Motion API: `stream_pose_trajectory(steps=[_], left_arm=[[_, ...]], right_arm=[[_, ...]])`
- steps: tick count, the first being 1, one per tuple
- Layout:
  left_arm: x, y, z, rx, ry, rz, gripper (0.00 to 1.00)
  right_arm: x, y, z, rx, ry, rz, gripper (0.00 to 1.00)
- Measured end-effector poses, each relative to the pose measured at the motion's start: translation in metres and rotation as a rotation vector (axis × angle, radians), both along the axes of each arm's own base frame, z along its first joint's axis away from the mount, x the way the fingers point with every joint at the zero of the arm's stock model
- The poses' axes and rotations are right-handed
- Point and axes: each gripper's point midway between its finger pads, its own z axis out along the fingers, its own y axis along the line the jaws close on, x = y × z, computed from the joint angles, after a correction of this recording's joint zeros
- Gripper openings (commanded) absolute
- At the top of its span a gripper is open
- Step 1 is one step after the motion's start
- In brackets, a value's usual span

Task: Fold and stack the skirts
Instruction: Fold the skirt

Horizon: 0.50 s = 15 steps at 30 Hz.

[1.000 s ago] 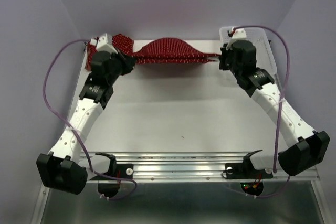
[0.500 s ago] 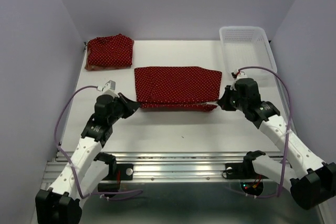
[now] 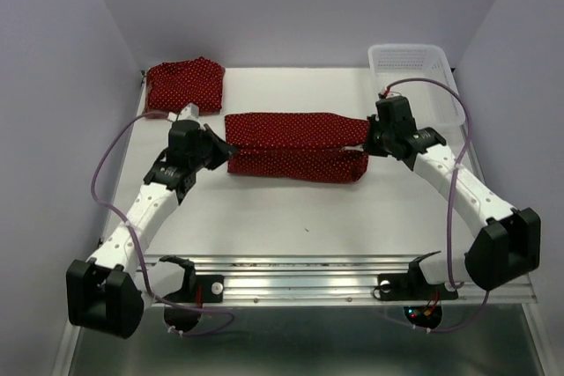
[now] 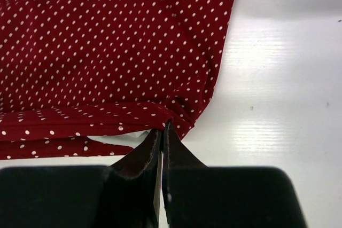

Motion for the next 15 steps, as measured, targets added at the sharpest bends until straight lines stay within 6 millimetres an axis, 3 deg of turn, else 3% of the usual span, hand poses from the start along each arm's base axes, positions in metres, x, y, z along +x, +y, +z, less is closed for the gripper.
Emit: stream_pose_trajectory(steps=[8, 15], left_arm=[[0.071, -0.001, 0.016, 0.088, 0.003, 0.052, 0.0], [0.13, -0.006, 0.01, 0.168, 0.017, 0.056, 0.0]], right_arm=[[0.067, 0.003, 0.01, -0.089, -0.026, -0.06, 0.01], [0.113, 0.002, -0.004, -0.125, -0.005, -0.08, 0.01]])
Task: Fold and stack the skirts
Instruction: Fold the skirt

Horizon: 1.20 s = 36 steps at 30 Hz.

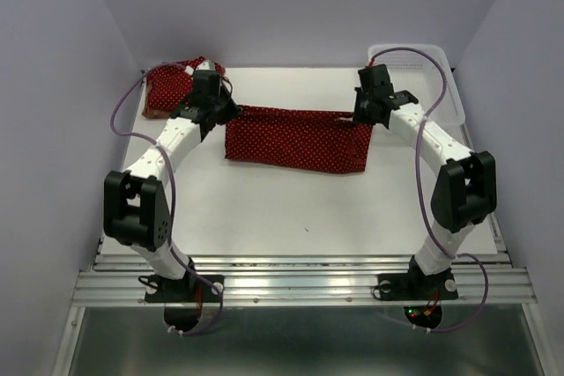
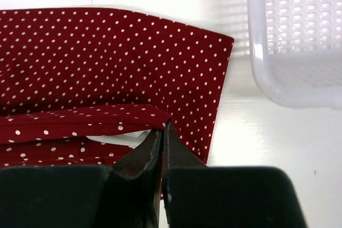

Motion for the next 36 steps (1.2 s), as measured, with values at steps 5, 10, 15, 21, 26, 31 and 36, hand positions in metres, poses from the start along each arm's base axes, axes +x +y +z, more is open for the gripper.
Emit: stream_pose_trajectory(steps=[5, 10, 15, 21, 26, 31, 36], left_arm=[[0.04, -0.007, -0.015, 0.039, 0.024, -0.01, 0.0], [0.061, -0.008, -0.05, 0.067, 0.088, -0.005, 0.0], [0.086, -0.008, -0.074, 0.093, 0.119, 0.01, 0.0], [0.116, -0.006, -0.088, 0.121, 0.115, 0.022, 0.18], [0.133, 0.002, -0.093, 0.171, 0.126, 0.038, 0.95], [0.139, 0.015, -0.083, 0.203, 0.116, 0.055, 0.99], [0.132, 0.019, -0.072, 0.209, 0.111, 0.054, 0.99]], right_arm=[[0.023, -0.001, -0.02, -0.028, 0.031, -0.003, 0.0], [0.046, 0.0, -0.048, -0.055, 0.071, -0.017, 0.04], [0.061, 0.001, -0.07, -0.076, 0.096, -0.026, 0.05], [0.089, 0.005, -0.077, -0.088, 0.075, -0.025, 0.21], [0.106, 0.005, -0.078, -0.099, 0.072, -0.009, 0.46], [0.11, 0.019, -0.058, -0.012, 0.055, 0.081, 0.7], [0.084, 0.048, -0.02, 0.154, 0.023, 0.234, 1.0]])
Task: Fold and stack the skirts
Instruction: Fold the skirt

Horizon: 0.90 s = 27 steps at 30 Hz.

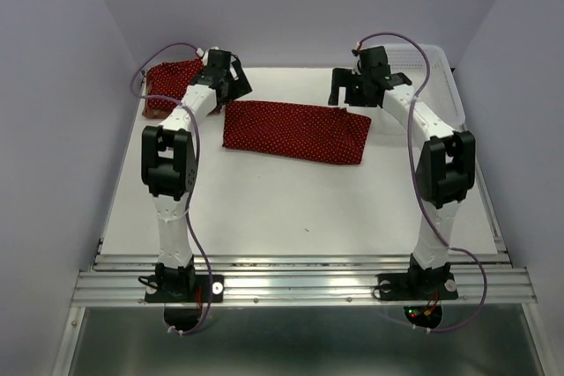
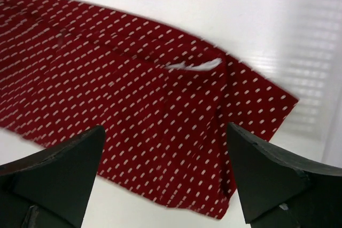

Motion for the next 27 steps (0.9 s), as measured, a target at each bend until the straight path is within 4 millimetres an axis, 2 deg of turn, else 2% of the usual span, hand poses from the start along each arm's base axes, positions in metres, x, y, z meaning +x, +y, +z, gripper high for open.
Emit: stream_pose_trajectory(steps=[2, 5, 6, 8, 10, 12, 15, 19, 21, 24, 27], left_arm=[[-0.012, -0.002, 0.009, 0.001, -0.004, -0.01, 0.99], [-0.03, -0.012, 0.025, -0.008, -0.033, -0.037, 0.99], [-0.044, -0.019, 0.03, -0.014, -0.036, -0.059, 0.99], [-0.056, -0.032, 0.034, -0.028, -0.044, -0.094, 0.99], [-0.062, -0.045, 0.032, -0.048, -0.049, -0.131, 0.99], [-0.069, -0.058, 0.02, -0.068, -0.03, -0.171, 0.99], [-0.078, -0.061, -0.009, -0.076, 0.032, -0.19, 0.99], [-0.082, -0.063, -0.046, -0.087, 0.103, -0.207, 0.99], [-0.089, -0.063, -0.068, -0.093, 0.151, -0.214, 0.99], [-0.098, -0.063, -0.076, -0.113, 0.142, -0.224, 0.99], [-0.116, -0.061, -0.078, -0.137, 0.128, -0.233, 0.99]], right_arm=[[-0.019, 0.008, 0.018, 0.06, -0.015, 0.051, 1.0], [-0.048, 0.018, 0.03, 0.132, -0.031, 0.103, 1.0], [-0.058, 0.022, 0.03, 0.156, -0.026, 0.116, 1.0], [-0.071, 0.03, 0.025, 0.188, -0.008, 0.143, 1.0], [-0.085, 0.042, 0.009, 0.218, 0.034, 0.178, 1.0], [-0.093, 0.047, -0.005, 0.228, 0.07, 0.19, 1.0], [-0.096, 0.053, -0.027, 0.226, 0.121, 0.186, 1.0], [-0.092, 0.048, -0.064, 0.182, 0.179, 0.141, 1.0], [-0.091, 0.043, -0.081, 0.158, 0.208, 0.116, 1.0], [-0.099, 0.033, -0.103, 0.119, 0.246, 0.073, 1.0], [-0.105, 0.026, -0.105, 0.106, 0.227, 0.046, 1.0]])
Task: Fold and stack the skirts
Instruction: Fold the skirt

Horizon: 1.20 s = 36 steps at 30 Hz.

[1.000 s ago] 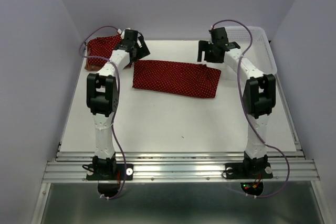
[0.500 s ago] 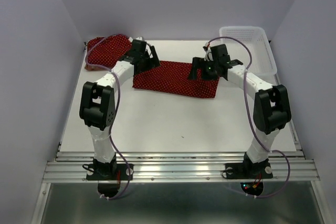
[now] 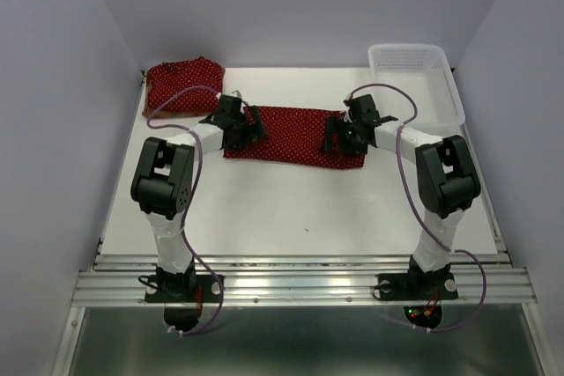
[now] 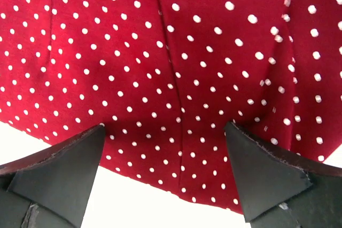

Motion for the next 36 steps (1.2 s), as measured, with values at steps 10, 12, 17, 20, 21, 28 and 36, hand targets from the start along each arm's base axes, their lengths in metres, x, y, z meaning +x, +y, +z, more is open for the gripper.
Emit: stream_pose_trajectory(steps=[10, 12, 17, 20, 21, 28, 36], left_arm=[[-0.119, 0.013, -0.001, -0.084, 0.018, 0.006, 0.99], [-0.147, 0.013, -0.003, -0.087, 0.032, 0.0, 0.99], [-0.184, 0.021, -0.002, -0.046, 0.082, 0.014, 0.99], [-0.183, 0.034, 0.005, 0.019, 0.094, 0.058, 0.99], [-0.178, 0.036, 0.012, 0.033, 0.084, 0.07, 0.99], [-0.141, 0.015, 0.077, -0.015, -0.076, 0.041, 0.99], [-0.162, -0.049, 0.074, -0.133, -0.053, -0.186, 0.99]], right_arm=[[-0.103, -0.031, -0.004, -0.002, 0.06, -0.035, 1.0], [-0.124, -0.034, 0.0, 0.001, 0.071, -0.025, 1.0], [-0.144, -0.037, 0.033, 0.031, 0.003, -0.014, 1.0], [-0.139, -0.04, 0.062, 0.044, -0.088, -0.03, 1.0], [-0.137, -0.041, 0.066, 0.039, -0.1, -0.037, 1.0], [-0.098, -0.044, 0.07, -0.045, -0.128, -0.055, 1.0], [-0.073, -0.049, 0.01, -0.175, 0.006, -0.061, 1.0]])
